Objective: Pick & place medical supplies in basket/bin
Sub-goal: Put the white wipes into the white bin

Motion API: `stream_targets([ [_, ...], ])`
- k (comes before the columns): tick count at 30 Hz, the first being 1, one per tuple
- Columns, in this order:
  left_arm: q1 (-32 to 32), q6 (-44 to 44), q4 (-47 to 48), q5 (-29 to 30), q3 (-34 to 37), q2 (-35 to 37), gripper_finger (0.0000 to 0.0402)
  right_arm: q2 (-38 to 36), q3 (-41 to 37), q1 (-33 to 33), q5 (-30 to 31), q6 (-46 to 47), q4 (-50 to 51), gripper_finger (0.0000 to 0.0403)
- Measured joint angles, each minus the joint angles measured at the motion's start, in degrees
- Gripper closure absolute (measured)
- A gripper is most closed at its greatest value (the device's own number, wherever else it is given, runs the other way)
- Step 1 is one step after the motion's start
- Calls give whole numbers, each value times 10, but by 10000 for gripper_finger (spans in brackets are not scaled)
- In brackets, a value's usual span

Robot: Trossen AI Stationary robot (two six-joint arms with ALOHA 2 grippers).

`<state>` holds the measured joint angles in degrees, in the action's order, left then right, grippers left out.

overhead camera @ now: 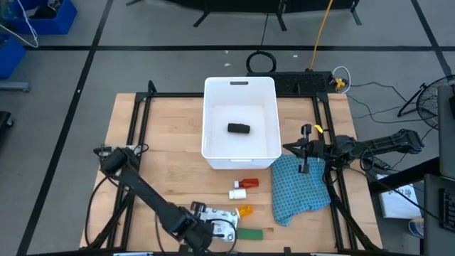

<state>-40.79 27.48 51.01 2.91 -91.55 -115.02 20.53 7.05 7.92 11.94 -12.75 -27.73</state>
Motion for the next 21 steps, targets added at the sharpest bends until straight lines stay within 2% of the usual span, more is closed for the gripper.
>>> stream_targets([
  [7,-10,-60,16,111,-2,118,401,0,0,0,-1,16,6,403],
  [14,-44,-120,44,301,6,233,401,0,0,0,-2,15,10,403],
  [18,-55,-135,40,365,65,314,401,0,0,0,-2,15,10,403],
  [21,-56,-146,-27,371,153,396,401,0,0,0,-2,14,11,403],
])
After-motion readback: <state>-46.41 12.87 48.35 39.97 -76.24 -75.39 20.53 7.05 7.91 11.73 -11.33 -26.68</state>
